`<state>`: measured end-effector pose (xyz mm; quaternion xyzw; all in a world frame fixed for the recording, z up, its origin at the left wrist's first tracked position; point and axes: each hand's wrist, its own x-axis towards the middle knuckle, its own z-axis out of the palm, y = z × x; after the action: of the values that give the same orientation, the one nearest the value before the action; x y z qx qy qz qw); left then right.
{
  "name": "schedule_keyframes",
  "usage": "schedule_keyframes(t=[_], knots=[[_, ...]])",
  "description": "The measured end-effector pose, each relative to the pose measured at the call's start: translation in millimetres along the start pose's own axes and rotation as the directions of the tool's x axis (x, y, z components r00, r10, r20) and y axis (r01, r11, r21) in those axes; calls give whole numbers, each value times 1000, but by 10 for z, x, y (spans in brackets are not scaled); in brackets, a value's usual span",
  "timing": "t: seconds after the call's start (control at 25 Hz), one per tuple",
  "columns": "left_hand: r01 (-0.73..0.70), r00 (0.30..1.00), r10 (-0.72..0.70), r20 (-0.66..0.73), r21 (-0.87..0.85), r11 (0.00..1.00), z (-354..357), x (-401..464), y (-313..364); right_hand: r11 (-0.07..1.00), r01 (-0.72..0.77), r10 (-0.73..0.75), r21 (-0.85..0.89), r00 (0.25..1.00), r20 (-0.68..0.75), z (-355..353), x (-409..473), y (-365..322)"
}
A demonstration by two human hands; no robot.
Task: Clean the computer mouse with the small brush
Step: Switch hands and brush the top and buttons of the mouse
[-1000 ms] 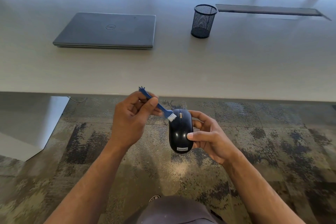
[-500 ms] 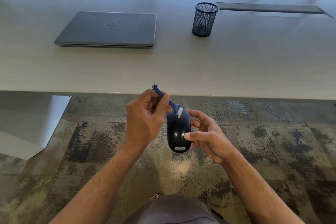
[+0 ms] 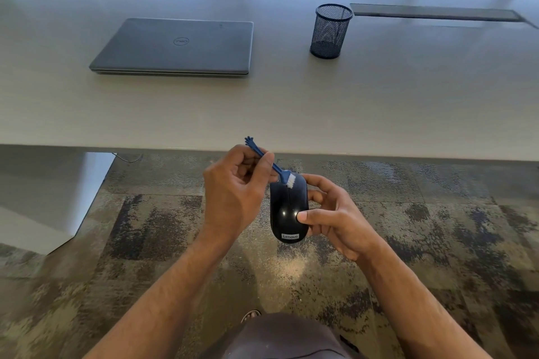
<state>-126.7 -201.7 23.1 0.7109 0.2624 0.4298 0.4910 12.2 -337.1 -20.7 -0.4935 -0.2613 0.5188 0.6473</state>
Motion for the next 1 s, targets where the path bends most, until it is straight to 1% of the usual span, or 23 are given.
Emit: schedule_keyframes(t=[0.12, 0.2, 0.28, 0.36, 0.4, 0.6, 0.8, 1.0], knots=[[19, 999, -15, -52, 80, 997, -52, 57, -33, 1000, 6, -6, 8, 1000, 5, -26, 0, 2], [25, 998, -20, -64, 66, 998, -87, 89, -26, 1000, 2, -2, 10, 1000, -2, -39, 2, 10], [10, 1000, -10, -20, 18, 1000, -63, 74, 2, 1000, 1, -1, 4, 1000, -5, -42, 8, 14], [-2, 1000, 2, 30, 17, 1000, -4, 37, 18, 1000, -1, 1, -3, 1000, -3, -39, 16, 12], [8, 999, -9, 32, 25, 1000, 13, 30, 12, 1000, -3, 3, -4, 1000, -2, -39, 18, 13], [59, 997, -55, -53, 75, 995, -68, 80, -69, 1000, 0, 0, -29, 1000, -20, -61, 9, 13], [16, 1000, -16, 3, 29, 999, 30, 38, -25, 998, -4, 2, -65, 1000, -26, -62, 23, 21], [75, 996, -70, -61, 94, 993, -41, 84, -56, 997, 0, -2, -80, 1000, -18, -80, -13, 22]])
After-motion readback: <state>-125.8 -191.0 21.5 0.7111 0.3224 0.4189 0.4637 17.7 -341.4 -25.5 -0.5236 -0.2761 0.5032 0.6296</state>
